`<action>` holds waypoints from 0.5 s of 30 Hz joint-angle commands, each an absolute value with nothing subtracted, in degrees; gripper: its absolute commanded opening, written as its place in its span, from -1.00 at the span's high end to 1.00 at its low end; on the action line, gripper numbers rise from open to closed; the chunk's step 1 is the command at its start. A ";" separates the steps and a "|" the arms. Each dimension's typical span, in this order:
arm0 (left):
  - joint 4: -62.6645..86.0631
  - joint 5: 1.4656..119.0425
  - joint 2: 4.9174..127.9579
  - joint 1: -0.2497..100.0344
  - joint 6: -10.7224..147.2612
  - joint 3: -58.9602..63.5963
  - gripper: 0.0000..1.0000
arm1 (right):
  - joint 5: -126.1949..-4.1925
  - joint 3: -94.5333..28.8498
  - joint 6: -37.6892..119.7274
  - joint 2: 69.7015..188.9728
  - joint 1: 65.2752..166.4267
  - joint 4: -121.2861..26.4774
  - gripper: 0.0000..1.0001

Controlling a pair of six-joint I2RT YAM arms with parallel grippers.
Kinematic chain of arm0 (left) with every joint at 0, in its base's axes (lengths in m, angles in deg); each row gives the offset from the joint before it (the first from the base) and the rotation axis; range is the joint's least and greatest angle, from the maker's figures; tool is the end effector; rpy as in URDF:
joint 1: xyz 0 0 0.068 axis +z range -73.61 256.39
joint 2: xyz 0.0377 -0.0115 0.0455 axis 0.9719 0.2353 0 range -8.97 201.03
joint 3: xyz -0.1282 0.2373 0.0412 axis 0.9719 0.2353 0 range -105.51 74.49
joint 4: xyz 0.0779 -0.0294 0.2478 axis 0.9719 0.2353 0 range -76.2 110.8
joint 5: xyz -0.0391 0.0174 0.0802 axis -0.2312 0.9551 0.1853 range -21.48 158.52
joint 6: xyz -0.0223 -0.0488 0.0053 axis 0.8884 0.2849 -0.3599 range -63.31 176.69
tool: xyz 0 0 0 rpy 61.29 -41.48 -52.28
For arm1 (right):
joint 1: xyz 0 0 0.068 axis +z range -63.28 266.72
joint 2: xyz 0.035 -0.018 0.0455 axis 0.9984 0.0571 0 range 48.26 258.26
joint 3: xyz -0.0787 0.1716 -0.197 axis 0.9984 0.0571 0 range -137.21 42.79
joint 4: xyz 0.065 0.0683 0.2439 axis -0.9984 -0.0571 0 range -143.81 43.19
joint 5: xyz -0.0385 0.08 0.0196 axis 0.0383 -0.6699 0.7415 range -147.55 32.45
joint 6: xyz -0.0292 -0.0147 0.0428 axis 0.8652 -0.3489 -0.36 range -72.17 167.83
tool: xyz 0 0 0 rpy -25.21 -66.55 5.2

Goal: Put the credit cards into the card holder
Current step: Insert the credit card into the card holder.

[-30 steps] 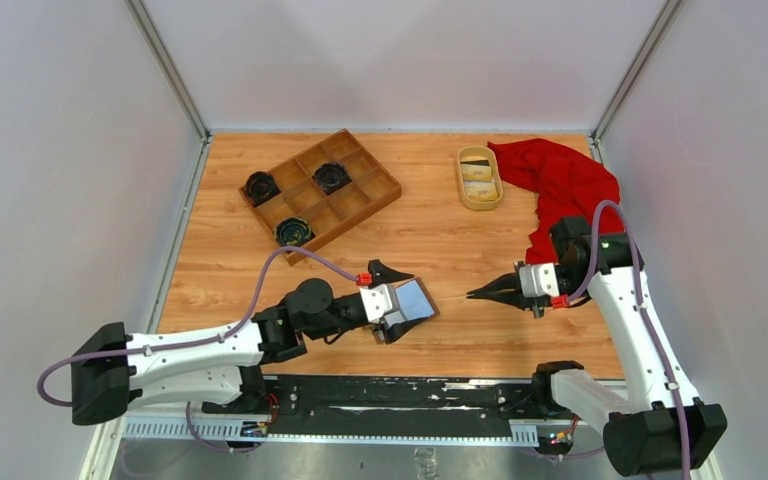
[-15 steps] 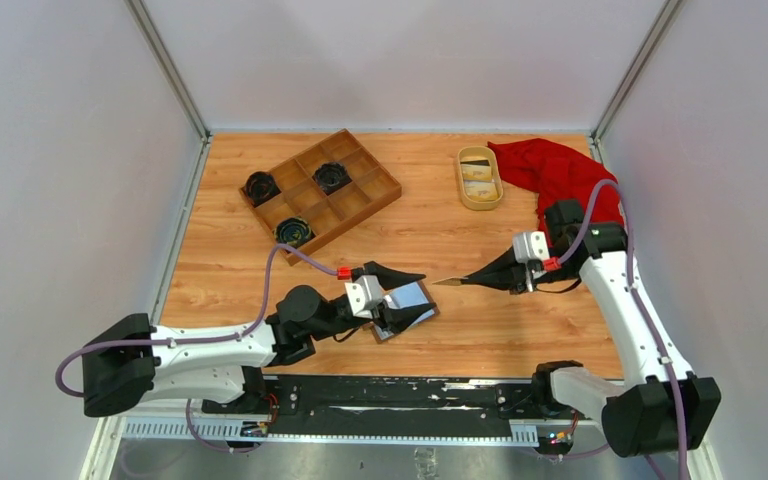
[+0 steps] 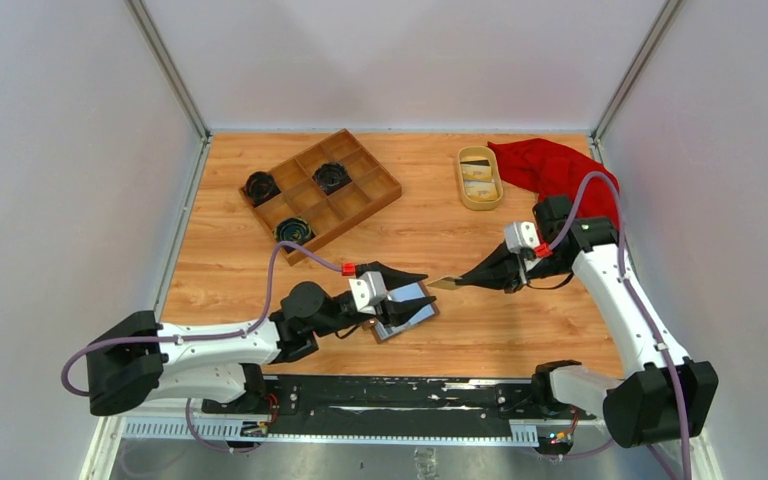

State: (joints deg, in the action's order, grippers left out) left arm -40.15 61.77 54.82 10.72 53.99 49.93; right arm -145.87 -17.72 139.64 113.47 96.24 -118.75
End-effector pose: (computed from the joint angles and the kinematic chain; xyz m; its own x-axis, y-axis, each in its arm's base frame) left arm 0.0938 -0.2176 0.2698 0.1493 -0.2169 -0.9647 0.9457 0.3162 0.0753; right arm 0.1675 0.0642 0.3199 0.2627 0.0142 -0.9648 -0.9517 -0.1606 -0.2615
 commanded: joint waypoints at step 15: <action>-44.31 53.72 57.34 15.76 64.20 49.13 1.00 | -151.68 -19.74 134.73 117.53 99.03 -117.76 0.90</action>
